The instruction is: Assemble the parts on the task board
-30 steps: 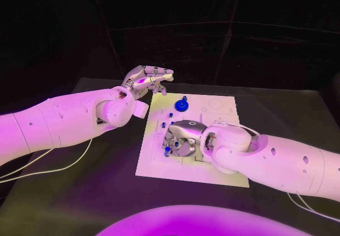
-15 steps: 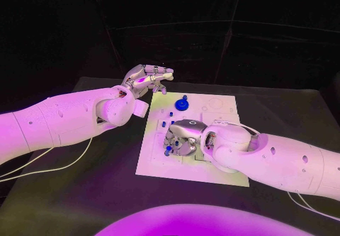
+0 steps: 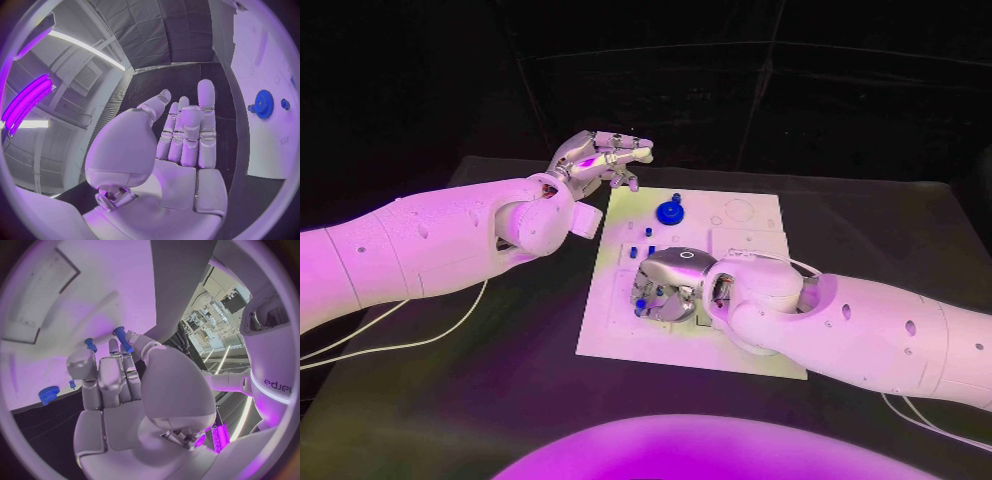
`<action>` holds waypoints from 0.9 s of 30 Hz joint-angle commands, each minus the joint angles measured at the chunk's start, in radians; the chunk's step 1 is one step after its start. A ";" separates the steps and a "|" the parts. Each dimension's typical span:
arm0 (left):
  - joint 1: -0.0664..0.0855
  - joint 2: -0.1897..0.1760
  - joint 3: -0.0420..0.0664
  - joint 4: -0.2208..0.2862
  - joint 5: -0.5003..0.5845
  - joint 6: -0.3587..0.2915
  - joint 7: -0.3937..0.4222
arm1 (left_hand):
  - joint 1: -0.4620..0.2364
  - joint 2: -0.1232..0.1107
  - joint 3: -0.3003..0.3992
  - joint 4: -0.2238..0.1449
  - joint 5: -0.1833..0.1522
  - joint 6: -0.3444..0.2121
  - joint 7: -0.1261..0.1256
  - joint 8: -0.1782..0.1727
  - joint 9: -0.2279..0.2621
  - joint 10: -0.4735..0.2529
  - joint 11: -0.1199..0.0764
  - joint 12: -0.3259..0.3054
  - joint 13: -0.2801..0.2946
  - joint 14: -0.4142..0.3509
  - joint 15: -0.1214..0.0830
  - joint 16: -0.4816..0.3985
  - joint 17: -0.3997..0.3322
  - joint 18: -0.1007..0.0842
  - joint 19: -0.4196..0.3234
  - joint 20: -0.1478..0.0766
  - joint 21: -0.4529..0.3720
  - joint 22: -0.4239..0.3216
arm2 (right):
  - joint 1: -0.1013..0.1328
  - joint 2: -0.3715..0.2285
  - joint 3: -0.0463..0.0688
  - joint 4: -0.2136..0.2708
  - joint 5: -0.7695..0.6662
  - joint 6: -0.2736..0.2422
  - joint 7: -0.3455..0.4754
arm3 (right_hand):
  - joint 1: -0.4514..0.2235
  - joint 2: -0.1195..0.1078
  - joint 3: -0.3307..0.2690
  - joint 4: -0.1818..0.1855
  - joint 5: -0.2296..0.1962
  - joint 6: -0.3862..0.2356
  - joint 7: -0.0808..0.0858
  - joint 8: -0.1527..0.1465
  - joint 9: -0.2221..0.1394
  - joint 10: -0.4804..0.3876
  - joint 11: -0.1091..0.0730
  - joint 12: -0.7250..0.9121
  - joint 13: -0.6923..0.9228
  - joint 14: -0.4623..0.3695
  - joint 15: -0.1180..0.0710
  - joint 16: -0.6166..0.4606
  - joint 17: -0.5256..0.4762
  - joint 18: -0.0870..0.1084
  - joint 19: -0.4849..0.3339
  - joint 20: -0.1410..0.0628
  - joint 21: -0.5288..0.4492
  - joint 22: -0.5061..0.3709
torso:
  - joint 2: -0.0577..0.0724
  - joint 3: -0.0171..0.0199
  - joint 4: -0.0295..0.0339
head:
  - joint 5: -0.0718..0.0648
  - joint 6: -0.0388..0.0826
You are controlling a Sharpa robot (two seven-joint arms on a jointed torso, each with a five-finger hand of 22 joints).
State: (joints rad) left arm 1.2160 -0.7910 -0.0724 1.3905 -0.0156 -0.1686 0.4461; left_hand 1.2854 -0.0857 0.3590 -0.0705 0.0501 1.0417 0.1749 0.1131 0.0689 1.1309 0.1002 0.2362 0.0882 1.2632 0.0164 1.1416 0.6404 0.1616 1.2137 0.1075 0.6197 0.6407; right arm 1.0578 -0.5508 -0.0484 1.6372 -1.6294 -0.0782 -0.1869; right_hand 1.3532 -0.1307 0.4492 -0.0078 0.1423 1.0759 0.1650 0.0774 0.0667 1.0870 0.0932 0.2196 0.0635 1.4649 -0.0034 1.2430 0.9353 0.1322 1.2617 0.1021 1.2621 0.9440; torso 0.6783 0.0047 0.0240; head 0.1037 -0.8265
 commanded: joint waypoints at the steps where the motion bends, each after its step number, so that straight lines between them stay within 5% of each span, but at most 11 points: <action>1: 0.001 -0.001 0.001 0.001 0.003 0.010 0.004 | 0.002 0.010 -0.010 0.001 -0.002 -0.008 -0.001 0.001 -0.001 -0.009 -0.001 0.006 0.002 -0.006 -0.002 -0.003 -0.001 0.020 -0.002 0.006 -0.006 -0.002 | 0.000 0.002 -0.003 0.000 -0.022 0.028 -0.008 | -0.011 -0.012 -0.011 0.003 0.014 -0.015 -0.001 -0.007 -0.001 -0.018 0.005 -0.008 -0.001 0.005 0.012 -0.008 -0.010 -0.009 -0.009 0.007 -0.008 -0.012 | 0.000 0.0002 0.0004 | 0.001 -0.001; 9: 0.001 -0.001 0.001 0.001 0.003 0.008 0.001 | 0.002 0.010 -0.010 0.001 -0.002 -0.008 -0.001 0.001 -0.001 -0.009 -0.001 0.006 0.002 -0.006 -0.002 -0.003 -0.001 0.020 -0.002 0.006 -0.006 -0.002 | 0.000 0.001 -0.005 0.005 -0.030 -0.026 0.019 | -0.032 -0.041 -0.060 0.008 0.060 -0.051 -0.002 -0.014 -0.001 -0.061 0.009 -0.011 0.001 -0.011 0.017 -0.029 -0.049 0.005 -0.055 0.014 -0.050 -0.084 | 0.000 0.0005 0.0003 | 0.001 0.000; 13: 0.001 -0.002 0.001 0.001 0.003 0.007 -0.001 | 0.002 0.010 -0.012 0.001 -0.002 -0.010 0.000 0.001 -0.002 -0.011 -0.001 0.007 0.002 -0.005 -0.001 -0.002 -0.001 0.020 -0.001 0.006 -0.006 -0.003 | 0.000 -0.006 -0.006 0.010 -0.028 -0.131 0.054 | -0.025 -0.049 -0.114 0.002 0.064 -0.108 0.005 -0.015 -0.003 -0.124 0.017 -0.007 0.003 -0.051 0.025 -0.089 -0.146 0.026 -0.125 0.022 -0.123 -0.199 | 0.000 0.0003 -0.0005 | 0.001 0.002; 19: 0.001 -0.004 0.001 0.000 0.003 0.005 -0.004 | 0.002 0.010 -0.013 0.002 -0.002 -0.011 0.000 0.000 -0.002 -0.012 0.000 0.007 0.002 -0.005 -0.001 -0.002 -0.001 0.020 -0.001 0.006 -0.007 -0.003 | -0.001 -0.036 -0.006 0.037 -0.008 -0.243 0.099 | 0.008 -0.031 -0.215 -0.002 0.064 -0.177 -0.002 -0.011 0.000 -0.191 0.019 0.050 0.011 -0.075 0.027 -0.118 -0.198 0.037 -0.160 0.024 -0.177 -0.270 | -0.001 0.0010 -0.0012 | -0.002 0.007; 27: 0.001 -0.007 0.001 0.000 0.003 0.004 -0.008 | 0.002 0.010 -0.015 0.002 -0.002 -0.013 0.001 0.000 -0.002 -0.014 0.000 0.007 0.002 -0.006 -0.001 -0.002 -0.002 0.020 -0.001 0.007 -0.007 -0.004 | 0.015 -0.153 -0.002 0.122 0.064 -0.306 0.111 | 0.026 -0.013 -0.288 0.011 0.066 -0.193 -0.004 -0.009 0.002 -0.202 0.013 0.116 0.015 -0.068 0.022 -0.117 -0.207 0.034 -0.142 0.021 -0.176 -0.263 | -0.005 -0.0008 -0.0033 | -0.013 0.017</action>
State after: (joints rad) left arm 1.2160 -0.7964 -0.0724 1.3896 -0.0156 -0.1693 0.4392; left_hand 1.2855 -0.0857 0.3476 -0.0689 0.0501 1.0342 0.1748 0.1131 0.0680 1.1237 0.1001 0.2400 0.0890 1.2632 0.0164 1.1416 0.6389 0.1616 1.2137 0.1076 0.6158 0.6375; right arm 1.0631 -0.6864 -0.0533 1.7438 -1.6245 -0.3086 -0.1057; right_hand 1.3729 -0.1454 0.1683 0.0013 0.2021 0.8805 0.1558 0.0658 0.0673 0.8822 0.1088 0.3259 0.0769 1.3932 0.0213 1.1238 0.7253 0.1559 1.1097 0.1249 1.0832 0.6744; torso 0.6755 0.0050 0.0217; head 0.0940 -0.8117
